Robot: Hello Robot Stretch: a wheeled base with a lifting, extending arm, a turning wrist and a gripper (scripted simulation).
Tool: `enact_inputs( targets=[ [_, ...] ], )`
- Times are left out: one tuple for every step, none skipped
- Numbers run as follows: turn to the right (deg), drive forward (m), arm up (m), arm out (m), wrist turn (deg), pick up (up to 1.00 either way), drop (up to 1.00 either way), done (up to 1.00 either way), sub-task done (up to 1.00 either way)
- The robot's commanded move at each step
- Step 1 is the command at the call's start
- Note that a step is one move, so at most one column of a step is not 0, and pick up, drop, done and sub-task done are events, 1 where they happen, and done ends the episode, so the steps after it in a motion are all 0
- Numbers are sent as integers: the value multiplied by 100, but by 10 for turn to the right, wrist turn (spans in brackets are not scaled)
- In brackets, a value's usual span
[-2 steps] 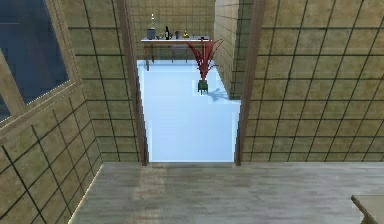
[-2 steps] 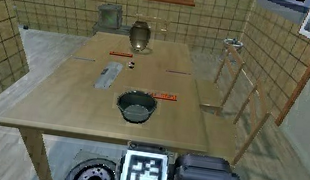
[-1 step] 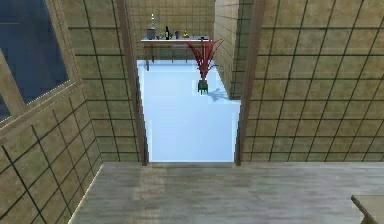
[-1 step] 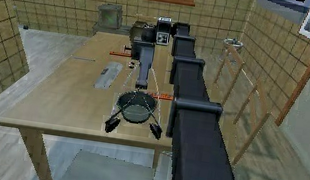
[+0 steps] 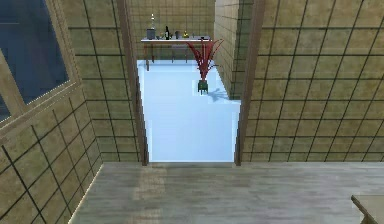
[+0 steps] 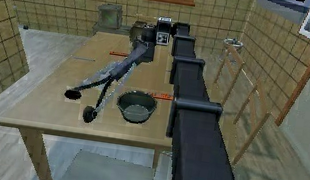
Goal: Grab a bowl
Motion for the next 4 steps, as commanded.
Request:
enact_inputs(
  targets=[
    [0, 0, 0, 0, 450, 0, 0, 0, 0],
    [0, 0, 0, 0, 450, 0, 0, 0, 0],
    [0, 0, 0, 0, 360, 0, 0, 0, 0],
    [0, 0, -26, 0, 0, 0, 0, 0, 0]
  ],
)
